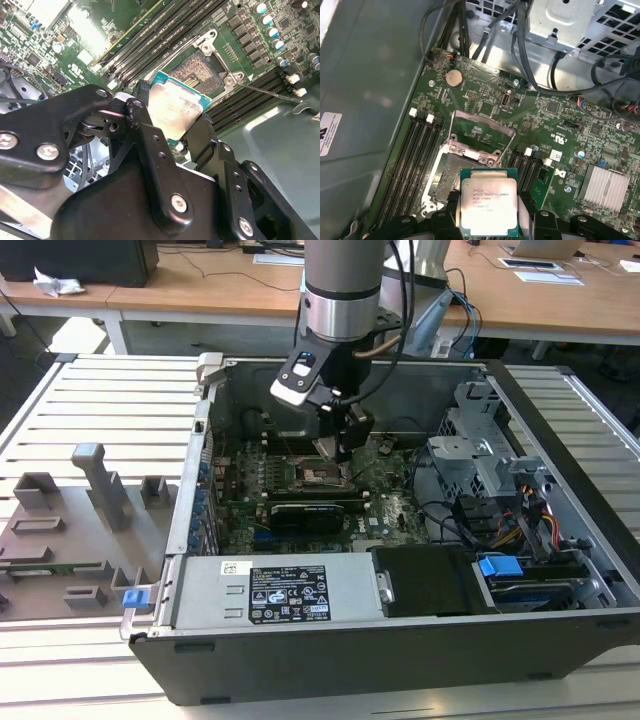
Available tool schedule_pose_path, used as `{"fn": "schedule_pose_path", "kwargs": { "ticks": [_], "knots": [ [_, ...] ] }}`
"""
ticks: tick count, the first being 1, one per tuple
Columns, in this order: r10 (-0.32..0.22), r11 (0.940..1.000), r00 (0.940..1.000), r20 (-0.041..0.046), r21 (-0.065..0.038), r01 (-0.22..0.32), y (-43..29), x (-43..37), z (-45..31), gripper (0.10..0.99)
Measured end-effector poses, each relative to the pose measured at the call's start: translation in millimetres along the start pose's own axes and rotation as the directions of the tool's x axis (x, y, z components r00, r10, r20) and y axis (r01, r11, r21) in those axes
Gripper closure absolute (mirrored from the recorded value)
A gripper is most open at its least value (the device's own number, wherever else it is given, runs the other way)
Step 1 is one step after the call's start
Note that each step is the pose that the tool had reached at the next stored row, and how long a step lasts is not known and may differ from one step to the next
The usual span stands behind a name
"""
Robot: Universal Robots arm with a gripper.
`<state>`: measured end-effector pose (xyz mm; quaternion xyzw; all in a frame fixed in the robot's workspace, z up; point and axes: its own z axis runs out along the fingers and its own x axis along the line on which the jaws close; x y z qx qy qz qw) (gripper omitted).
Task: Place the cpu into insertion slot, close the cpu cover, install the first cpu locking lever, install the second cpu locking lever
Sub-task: 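Place the cpu into insertion slot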
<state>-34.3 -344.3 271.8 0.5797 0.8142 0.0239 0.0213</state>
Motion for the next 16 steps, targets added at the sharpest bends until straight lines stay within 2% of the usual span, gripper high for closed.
{"fn": "schedule_pose_path", "kwargs": {
  "ticks": [8,16],
  "knots": [
    [0.067,0.9977,0.9977,0.0074,0.001,-0.067,0.0,0.0,0.1,0.545],
    [0.140,0.9902,0.9901,0.0151,0.002,-0.140,0.0,0.0,0.2,0.545]
  ]
}}
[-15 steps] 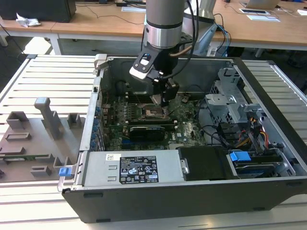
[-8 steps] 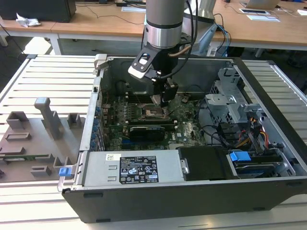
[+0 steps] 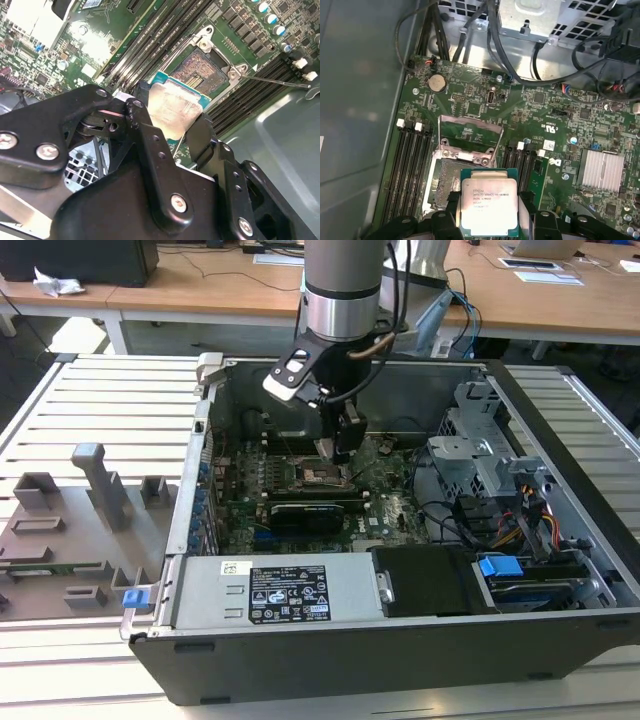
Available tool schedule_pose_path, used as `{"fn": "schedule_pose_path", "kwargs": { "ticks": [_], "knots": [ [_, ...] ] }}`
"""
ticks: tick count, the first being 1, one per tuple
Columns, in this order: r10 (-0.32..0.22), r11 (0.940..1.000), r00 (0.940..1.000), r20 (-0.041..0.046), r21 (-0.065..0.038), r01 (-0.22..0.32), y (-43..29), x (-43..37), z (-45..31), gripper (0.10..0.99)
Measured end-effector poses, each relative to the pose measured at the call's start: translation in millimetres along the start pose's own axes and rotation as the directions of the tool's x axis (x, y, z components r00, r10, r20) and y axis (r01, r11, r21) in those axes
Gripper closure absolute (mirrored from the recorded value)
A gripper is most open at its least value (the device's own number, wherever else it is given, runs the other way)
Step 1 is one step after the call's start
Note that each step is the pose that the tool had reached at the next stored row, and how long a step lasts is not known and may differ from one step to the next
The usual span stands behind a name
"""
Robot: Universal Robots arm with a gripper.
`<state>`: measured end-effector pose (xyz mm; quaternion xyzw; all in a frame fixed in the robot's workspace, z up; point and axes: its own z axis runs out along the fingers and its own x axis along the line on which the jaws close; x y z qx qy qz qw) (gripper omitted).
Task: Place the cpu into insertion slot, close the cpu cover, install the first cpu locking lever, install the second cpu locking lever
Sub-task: 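Place the cpu into insertion slot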
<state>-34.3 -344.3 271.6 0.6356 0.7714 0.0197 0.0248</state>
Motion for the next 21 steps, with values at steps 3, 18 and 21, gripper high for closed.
{"fn": "schedule_pose_path", "kwargs": {
  "ticks": [3,18,21],
  "knots": [
    [0.036,0.9993,0.9993,0.0040,0.001,-0.036,0.0,0.0,0.0,0.545],
    [0.160,0.9870,0.9868,0.0235,0.003,-0.160,0.0,0.0,0.2,0.545],
    [0.160,0.9871,0.9868,0.0236,0.002,-0.160,0.0,0.0,1.2,0.545]
  ]
}}
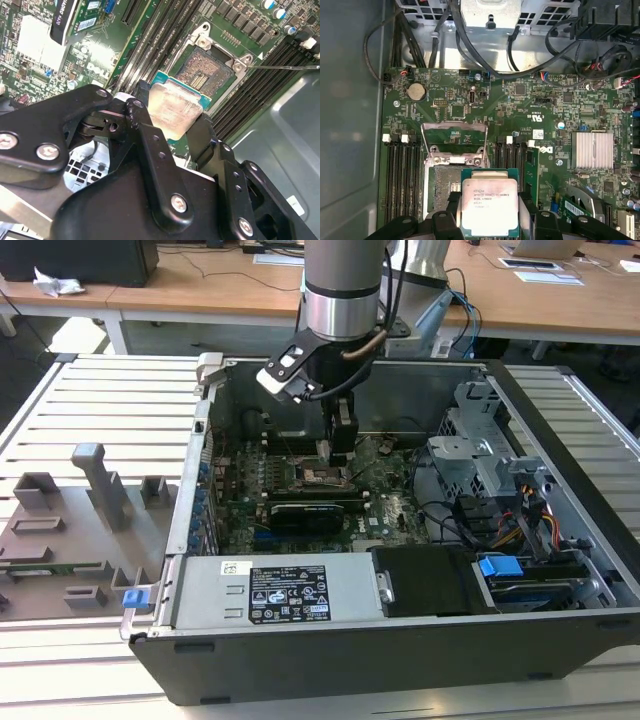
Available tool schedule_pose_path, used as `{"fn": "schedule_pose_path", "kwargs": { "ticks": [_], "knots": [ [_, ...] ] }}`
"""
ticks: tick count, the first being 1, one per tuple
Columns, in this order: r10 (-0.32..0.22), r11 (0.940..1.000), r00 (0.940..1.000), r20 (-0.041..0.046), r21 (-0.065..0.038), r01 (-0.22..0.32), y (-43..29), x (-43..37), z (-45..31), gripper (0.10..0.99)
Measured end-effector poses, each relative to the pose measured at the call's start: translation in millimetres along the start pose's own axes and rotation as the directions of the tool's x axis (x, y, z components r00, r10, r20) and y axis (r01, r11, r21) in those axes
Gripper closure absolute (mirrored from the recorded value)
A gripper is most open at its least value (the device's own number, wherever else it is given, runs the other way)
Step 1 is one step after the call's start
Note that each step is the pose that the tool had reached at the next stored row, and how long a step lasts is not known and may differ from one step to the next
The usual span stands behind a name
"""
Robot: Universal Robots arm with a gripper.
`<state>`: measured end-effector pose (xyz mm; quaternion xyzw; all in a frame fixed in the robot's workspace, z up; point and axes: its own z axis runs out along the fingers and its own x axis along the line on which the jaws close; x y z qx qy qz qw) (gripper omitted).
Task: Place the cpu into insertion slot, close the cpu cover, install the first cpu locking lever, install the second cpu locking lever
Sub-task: 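Place the cpu into insertion slot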
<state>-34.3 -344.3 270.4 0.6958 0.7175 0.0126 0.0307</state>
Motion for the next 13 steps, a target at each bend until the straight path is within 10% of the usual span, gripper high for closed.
{"fn": "schedule_pose_path", "kwargs": {
  "ticks": [13],
  "knots": [
    [0.000,1.0000,1.0000,0.0002,0.000,0.000,-0.6,0.2,9.7,0.545]
  ]
}}
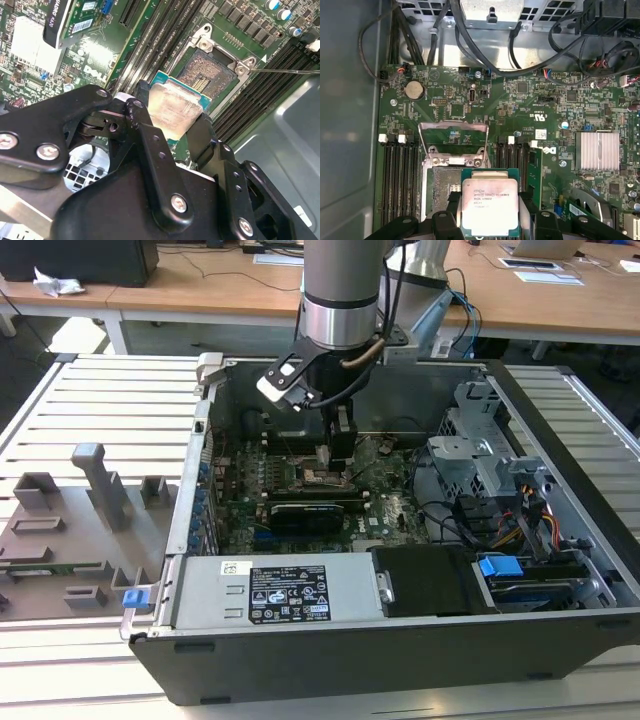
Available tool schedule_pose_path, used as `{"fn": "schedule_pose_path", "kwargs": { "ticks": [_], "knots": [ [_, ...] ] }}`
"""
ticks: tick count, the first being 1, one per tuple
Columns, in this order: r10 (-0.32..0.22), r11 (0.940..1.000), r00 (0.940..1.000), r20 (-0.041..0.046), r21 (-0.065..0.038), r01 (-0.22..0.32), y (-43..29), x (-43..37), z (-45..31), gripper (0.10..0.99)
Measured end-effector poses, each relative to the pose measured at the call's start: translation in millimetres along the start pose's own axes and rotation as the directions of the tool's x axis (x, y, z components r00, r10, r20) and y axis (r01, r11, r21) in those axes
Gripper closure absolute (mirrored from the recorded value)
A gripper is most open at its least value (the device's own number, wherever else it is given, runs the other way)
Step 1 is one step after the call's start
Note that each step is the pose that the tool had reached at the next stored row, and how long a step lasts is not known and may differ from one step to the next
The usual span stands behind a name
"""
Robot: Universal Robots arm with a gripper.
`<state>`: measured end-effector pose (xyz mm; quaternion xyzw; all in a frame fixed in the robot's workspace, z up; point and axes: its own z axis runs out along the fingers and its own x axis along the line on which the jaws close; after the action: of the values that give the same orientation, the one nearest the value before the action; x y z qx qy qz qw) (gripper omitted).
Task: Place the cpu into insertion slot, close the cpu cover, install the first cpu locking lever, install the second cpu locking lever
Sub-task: 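Place the cpu into insertion slot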
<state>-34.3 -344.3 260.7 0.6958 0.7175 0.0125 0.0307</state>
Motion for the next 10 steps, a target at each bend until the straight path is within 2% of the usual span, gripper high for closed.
{"fn": "schedule_pose_path", "kwargs": {
  "ticks": [3,10],
  "knots": [
    [0.000,1.0000,1.0000,0.0000,0.000,0.000,-0.2,0.1,3.8,0.545],
    [0.000,1.0000,1.0000,-0.0001,0.000,0.000,-1.1,0.5,19.1,0.545]
  ]
}}
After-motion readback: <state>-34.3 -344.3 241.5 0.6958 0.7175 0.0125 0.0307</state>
